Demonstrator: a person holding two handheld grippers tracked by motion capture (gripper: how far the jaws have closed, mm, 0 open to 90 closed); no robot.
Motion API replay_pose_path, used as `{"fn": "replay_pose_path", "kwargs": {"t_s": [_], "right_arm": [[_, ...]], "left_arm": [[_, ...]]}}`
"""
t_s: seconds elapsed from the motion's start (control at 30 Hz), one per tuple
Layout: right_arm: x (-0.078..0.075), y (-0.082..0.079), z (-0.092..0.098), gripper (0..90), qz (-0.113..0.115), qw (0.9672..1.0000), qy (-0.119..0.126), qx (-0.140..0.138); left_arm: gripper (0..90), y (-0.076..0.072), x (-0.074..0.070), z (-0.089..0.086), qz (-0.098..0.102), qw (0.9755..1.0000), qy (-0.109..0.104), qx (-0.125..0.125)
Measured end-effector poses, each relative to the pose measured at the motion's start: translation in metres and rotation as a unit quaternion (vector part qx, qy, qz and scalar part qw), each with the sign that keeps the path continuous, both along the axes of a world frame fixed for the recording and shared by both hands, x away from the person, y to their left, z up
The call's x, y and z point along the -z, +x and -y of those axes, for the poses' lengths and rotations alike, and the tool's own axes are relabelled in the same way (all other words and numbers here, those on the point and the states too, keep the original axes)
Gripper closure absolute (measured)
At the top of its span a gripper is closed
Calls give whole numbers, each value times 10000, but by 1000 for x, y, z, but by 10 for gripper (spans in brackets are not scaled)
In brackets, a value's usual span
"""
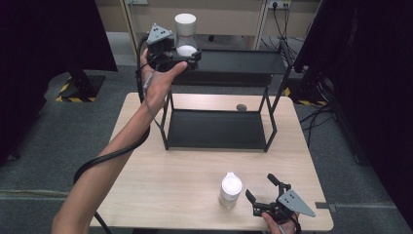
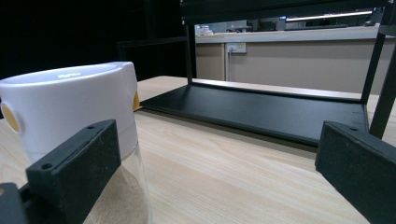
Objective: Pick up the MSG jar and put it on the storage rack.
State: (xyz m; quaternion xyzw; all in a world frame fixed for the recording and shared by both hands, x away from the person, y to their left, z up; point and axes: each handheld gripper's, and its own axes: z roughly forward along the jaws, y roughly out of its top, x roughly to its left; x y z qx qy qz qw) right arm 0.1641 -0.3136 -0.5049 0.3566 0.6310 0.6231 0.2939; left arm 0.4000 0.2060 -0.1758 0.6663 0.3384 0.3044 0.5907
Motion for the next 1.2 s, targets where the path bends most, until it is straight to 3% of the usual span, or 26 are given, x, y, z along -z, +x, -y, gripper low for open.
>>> {"fn": "replay_pose_path", "kwargs": {"t_s": [0.33,0.43,0.53,0.8,0.93,1.1,1.2], "right_arm": [[0,0,0,4,0,10000,-7,-13],[0,0,0,4,3,10000,-12,-13],[0,-1,0,4,2,10000,-13,-10],[0,-1,0,4,5,10000,-26,-10],[0,-1,0,4,6,10000,-28,-10],[0,-1,0,4,8,10000,-30,-11],[0,-1,0,4,4,10000,-28,-10]], "left_arm": [[11,-20,26,-5,16,9995,-126,303],[11,-26,32,-3,97,9990,8,438],[11,-30,41,-3,41,9982,-45,592],[11,-44,70,-6,-8,9954,-159,940],[13,-52,86,-11,-36,9926,-325,1168],[13,-63,99,-19,-30,9896,-425,1375],[13,-68,105,-22,8,9890,-422,1416]]}}
